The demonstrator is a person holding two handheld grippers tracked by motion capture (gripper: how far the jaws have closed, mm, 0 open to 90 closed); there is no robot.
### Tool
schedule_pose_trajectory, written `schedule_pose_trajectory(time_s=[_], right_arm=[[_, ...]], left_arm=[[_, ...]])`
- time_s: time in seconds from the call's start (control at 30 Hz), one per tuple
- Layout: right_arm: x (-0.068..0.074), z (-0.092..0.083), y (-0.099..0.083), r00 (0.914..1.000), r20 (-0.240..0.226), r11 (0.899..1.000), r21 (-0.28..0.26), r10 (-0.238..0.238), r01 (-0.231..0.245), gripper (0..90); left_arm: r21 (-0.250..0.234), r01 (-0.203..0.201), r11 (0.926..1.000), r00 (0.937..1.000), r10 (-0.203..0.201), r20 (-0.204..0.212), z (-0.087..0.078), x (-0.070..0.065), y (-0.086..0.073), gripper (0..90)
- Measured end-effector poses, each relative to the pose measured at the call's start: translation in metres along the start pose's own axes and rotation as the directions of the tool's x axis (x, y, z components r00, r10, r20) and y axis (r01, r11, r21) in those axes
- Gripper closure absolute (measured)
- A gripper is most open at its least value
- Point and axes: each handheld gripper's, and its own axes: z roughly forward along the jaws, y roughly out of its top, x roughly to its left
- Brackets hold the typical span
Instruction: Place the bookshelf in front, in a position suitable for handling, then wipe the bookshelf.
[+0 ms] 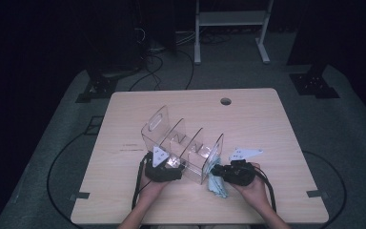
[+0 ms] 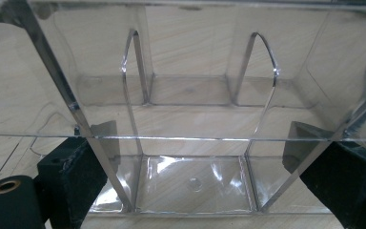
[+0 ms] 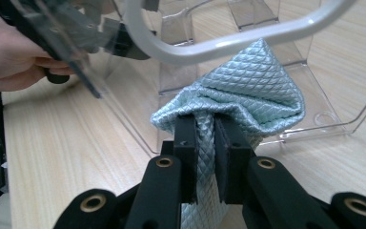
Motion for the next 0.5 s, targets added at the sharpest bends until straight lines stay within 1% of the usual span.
schedule_pose_trajectory(time_s=[0.1,0.17,0.23,0.27,0.3,0.33,0.37,0.4,0.43,0.47,0.5], right_arm=[[-0.002,0.001,0.0,1.0,0.007,1.0,-0.004,0.002,-0.002,80.3],[0.001,0.002,-0.001,1.0,0.007,1.0,-0.004,-0.004,0.004,80.3],[0.006,0.003,-0.003,0.9998,-0.005,1.0,0.002,-0.018,0.018,80.3],[0.006,0.003,-0.003,0.9998,-0.003,1.0,0.002,-0.022,0.022,80.3],[0.004,0.003,-0.002,0.9997,0.0,1.0,0.003,-0.026,0.026,80.3],[0.001,0.003,-0.002,0.9997,0.014,1.0,0.001,-0.02,0.02,80.3],[-0.003,0.002,-0.002,0.9992,0.037,1.0,-0.004,-0.013,0.013,80.3],[-0.008,0.003,-0.002,0.9988,0.049,1.0,-0.007,0.005,-0.005,80.3],[-0.012,0.004,-0.003,0.9986,0.05,1.0,-0.005,0.019,-0.019,80.3],[-0.014,0.005,-0.004,0.9984,0.052,1.0,0.0,0.021,-0.021,80.2],[-0.013,0.005,-0.005,0.9984,0.053,1.0,0.003,0.016,-0.016,80.2]], left_arm=[[0.001,-0.001,1.0,1.0,0.001,-0.003,0.0,0.001,0.0,8.1],[0.002,0.0,1.0,1.0,0.0,-0.003,0.0,0.001,0.0,8.1],[0.003,-0.003,1.0,1.0,0.003,-0.001,-0.001,0.001,0.0,8.1],[0.002,-0.002,1.0,1.0,0.002,-0.001,-0.001,0.001,0.0,8.1],[0.002,-0.003,1.0,1.0,0.003,-0.001,-0.001,0.001,0.0,8.1],[0.002,-0.004,1.0,1.0,0.004,0.0,-0.001,0.001,0.0,8.1],[0.003,-0.004,1.0,1.0,0.004,0.0,-0.001,0.001,0.0,8.1],[0.002,-0.003,1.0,1.0,0.003,-0.001,-0.001,0.001,0.0,8.1],[0.002,-0.001,1.0,1.0,0.001,-0.001,-0.001,0.001,0.0,8.1],[0.002,-0.002,1.0,1.0,0.002,-0.001,-0.001,0.001,0.0,8.1],[0.001,-0.001,1.0,1.0,0.001,-0.002,-0.001,0.001,0.0,8.1]])
